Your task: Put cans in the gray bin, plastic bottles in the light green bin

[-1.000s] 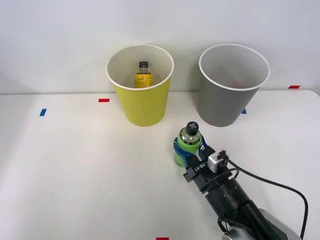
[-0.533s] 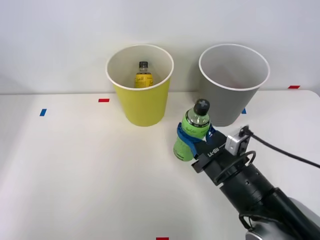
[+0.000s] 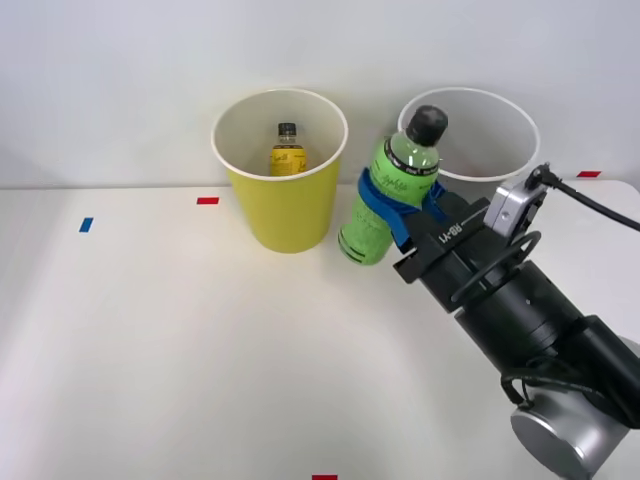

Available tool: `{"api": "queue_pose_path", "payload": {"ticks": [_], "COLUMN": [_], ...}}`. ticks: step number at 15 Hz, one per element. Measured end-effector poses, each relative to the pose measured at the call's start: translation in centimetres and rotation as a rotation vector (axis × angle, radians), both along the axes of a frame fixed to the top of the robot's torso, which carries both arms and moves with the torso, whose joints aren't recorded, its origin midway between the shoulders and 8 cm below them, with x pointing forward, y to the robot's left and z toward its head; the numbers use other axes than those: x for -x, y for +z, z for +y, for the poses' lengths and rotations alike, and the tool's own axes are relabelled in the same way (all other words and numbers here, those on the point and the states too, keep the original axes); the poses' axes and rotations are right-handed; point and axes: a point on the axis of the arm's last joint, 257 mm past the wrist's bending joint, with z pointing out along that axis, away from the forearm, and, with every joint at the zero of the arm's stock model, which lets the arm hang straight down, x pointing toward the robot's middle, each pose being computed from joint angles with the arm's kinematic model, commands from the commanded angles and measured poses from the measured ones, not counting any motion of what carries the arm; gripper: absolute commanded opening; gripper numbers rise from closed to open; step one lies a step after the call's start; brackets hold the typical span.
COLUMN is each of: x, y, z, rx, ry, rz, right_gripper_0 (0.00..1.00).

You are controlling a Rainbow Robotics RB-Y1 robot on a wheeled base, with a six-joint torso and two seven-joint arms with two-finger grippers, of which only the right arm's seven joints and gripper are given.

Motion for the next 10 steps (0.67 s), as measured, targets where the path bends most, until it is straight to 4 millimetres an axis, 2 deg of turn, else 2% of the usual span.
{"api": "queue_pose_path", "payload": {"ticks": [3, 6, 10], "x": [-1.4, -3.5, -8.3], "y": [2.6, 6.3, 7.8], "z": [2.4, 4.8, 6.6], "rx": [0.016, -0.014, -0.05], "ry": [0.028, 0.069, 0.057], "rz": [0.015, 0.051, 0.068], "right_gripper_0": [0.0, 0.0, 0.0]}}
